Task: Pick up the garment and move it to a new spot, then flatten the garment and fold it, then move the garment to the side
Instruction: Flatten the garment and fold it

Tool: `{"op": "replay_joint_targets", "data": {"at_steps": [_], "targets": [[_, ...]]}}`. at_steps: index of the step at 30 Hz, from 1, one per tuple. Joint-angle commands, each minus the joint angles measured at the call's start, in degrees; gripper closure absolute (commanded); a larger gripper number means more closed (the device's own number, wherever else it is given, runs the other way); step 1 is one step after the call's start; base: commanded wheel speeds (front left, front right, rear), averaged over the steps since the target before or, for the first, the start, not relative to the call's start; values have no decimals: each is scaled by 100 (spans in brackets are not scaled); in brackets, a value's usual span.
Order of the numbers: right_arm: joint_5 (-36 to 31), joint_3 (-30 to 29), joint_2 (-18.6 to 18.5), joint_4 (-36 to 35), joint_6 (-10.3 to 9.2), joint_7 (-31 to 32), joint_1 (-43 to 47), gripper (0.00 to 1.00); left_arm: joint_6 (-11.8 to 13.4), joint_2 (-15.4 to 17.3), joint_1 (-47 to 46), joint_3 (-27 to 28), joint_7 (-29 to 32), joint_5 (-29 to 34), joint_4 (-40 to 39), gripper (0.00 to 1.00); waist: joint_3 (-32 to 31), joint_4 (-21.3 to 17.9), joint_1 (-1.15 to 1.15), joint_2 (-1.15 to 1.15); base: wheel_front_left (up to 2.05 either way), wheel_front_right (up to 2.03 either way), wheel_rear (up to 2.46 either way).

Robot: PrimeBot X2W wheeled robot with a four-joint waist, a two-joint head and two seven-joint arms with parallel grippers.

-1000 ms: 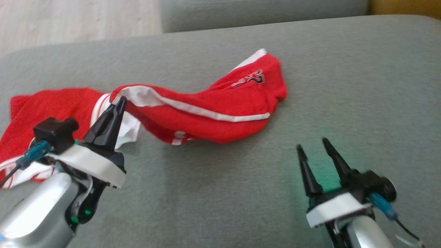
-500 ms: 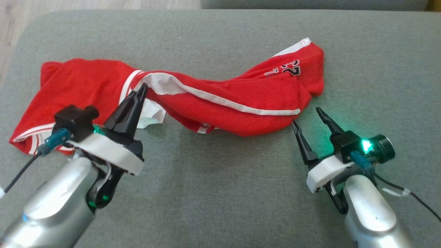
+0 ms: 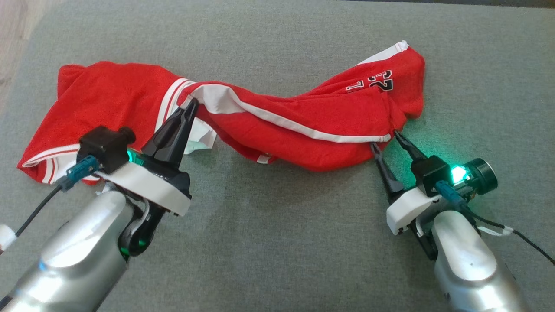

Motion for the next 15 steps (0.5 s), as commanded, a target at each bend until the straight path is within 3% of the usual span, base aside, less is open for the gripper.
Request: {"op": "replay_joint_targets", "data": {"at_steps": [1,2,3,5,6,10,15], "targets": [[-28,88,12,-146,-4,-22,-142,39,-7,174,-294,248,-52,30,-89,100,13,6,0,0,0,0,0],[-35,76,16,-154,-4,-22,-144,49,-12,170,-302,246,-56,31,-82,100,25,11,0,0,0,0,0],[-38,64,20,-153,-4,-22,-144,53,-16,167,-307,244,-59,32,-73,100,36,15,0,0,0,0,0],[-40,48,27,-137,-4,-22,-158,78,-24,167,-323,241,-63,33,-59,100,65,24,0,0,0,0,0],[-39,40,30,-131,-4,-22,-166,84,-27,168,-330,240,-65,33,-54,100,75,29,0,0,0,0,0],[-33,-1,42,-114,-4,-22,-186,100,-47,172,-358,236,-68,22,-21,100,72,53,0,0,0,0,0],[-13,-36,59,-152,-4,-22,-144,100,-57,162,-350,219,-97,34,31,100,-77,61,0,0,0,0,0]]}}
